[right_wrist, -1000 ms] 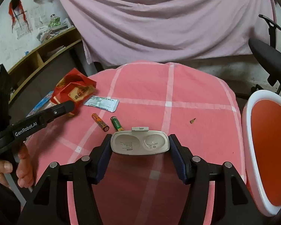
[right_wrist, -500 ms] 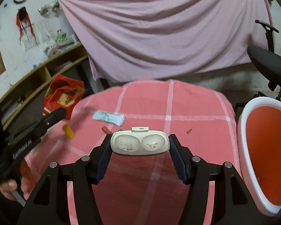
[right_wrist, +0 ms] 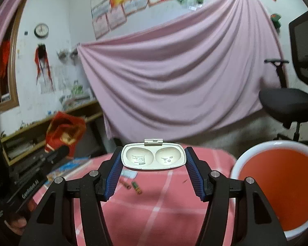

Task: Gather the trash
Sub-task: 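Lift the red box and white case and carry both over the bucket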

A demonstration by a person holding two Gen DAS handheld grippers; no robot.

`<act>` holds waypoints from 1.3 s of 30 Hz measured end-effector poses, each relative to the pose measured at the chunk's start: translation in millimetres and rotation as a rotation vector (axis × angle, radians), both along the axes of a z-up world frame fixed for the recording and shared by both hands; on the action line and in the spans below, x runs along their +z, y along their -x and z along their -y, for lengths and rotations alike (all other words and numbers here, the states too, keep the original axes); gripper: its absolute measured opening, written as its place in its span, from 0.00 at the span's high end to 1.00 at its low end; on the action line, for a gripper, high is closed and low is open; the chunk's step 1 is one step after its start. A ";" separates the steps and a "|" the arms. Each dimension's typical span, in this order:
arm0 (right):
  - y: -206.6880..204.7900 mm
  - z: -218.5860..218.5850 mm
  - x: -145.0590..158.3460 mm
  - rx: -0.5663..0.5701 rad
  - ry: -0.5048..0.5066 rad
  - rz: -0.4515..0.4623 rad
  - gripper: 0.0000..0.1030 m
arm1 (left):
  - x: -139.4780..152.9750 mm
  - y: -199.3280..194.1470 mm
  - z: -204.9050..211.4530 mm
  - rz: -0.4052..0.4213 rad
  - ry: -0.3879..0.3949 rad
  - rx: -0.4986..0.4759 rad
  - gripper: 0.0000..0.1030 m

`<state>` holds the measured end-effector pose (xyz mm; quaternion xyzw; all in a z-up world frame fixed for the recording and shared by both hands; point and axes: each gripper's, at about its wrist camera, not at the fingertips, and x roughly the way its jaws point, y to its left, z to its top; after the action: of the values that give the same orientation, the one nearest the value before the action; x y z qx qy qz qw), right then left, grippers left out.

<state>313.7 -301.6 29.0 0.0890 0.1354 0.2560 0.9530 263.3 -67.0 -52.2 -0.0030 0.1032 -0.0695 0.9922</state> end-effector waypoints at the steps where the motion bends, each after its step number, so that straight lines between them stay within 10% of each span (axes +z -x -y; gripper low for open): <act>1: 1.4 6.3 2.0 -0.013 -0.014 0.014 0.44 | 1.6 -1.8 3.0 -0.014 0.035 -0.017 0.99; 12: 12.4 89.1 13.1 -0.235 -0.047 0.067 0.44 | 34.0 -26.8 97.6 -0.046 0.010 -0.230 0.99; 23: 2.7 169.0 1.2 -0.380 -0.133 -0.065 0.44 | 31.8 -62.2 181.3 -0.205 -0.013 -0.392 0.99; 39: -14.8 189.3 -21.3 -0.431 -0.143 -0.256 0.43 | 23.8 -102.2 203.4 -0.478 0.049 -0.437 0.98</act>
<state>328.5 -490.9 7.7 0.2147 0.2145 0.0426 0.9519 365.5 -270.3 -28.4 -0.0208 0.3297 -0.2806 0.9012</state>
